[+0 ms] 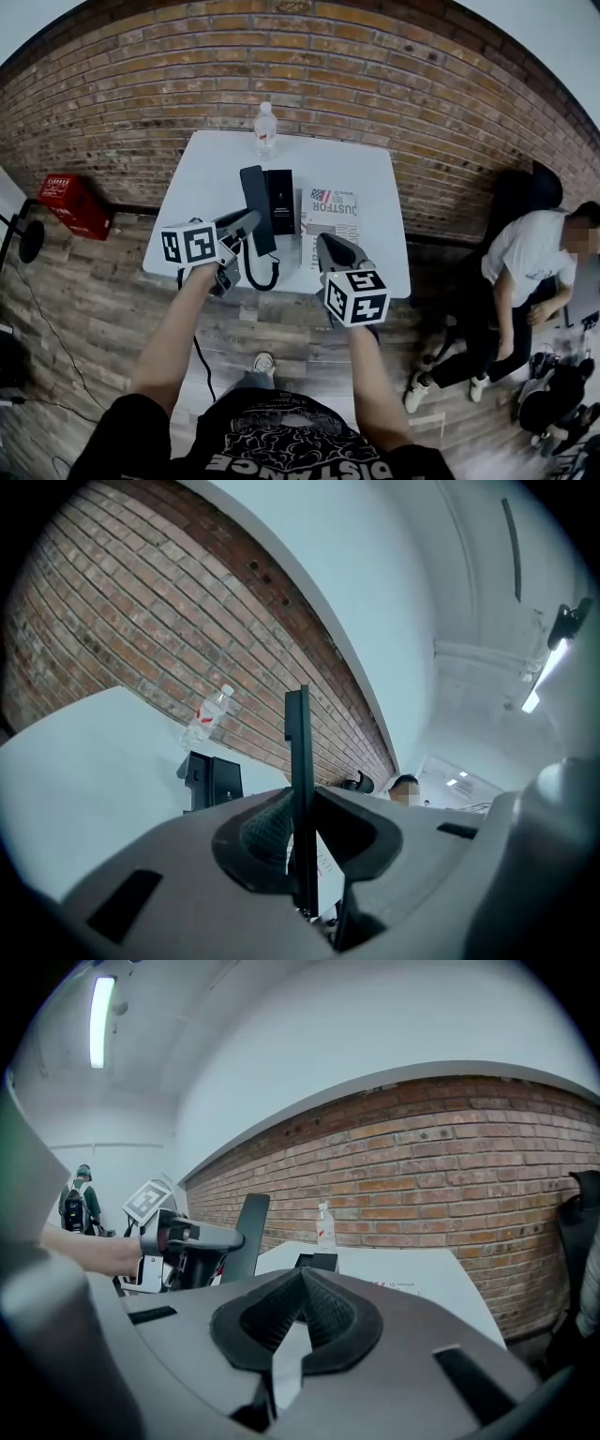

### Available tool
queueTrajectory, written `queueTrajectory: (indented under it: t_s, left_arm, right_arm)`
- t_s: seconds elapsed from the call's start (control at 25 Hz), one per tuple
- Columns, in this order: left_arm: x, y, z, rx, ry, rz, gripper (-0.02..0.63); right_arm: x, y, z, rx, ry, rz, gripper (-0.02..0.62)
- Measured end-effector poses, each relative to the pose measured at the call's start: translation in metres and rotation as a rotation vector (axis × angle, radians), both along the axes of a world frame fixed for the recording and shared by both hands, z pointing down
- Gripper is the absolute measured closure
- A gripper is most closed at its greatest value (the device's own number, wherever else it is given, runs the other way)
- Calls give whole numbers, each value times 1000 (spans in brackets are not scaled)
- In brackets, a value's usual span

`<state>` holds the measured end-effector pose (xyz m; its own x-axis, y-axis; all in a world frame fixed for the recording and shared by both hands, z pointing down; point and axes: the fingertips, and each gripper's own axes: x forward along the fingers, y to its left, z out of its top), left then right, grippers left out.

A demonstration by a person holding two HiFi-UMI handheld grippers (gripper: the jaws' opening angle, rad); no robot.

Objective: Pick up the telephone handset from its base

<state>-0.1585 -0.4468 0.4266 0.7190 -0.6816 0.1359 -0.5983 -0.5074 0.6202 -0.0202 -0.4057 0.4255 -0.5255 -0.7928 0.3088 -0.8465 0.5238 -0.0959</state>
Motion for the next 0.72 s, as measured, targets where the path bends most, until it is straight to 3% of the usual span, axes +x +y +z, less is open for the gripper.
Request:
queueTrajectory:
  t_s: [0.72]
  left_arm:
    - [6, 113, -33, 174, -199, -229, 534]
  right_arm:
    - [7, 75, -27, 94, -5, -84, 595]
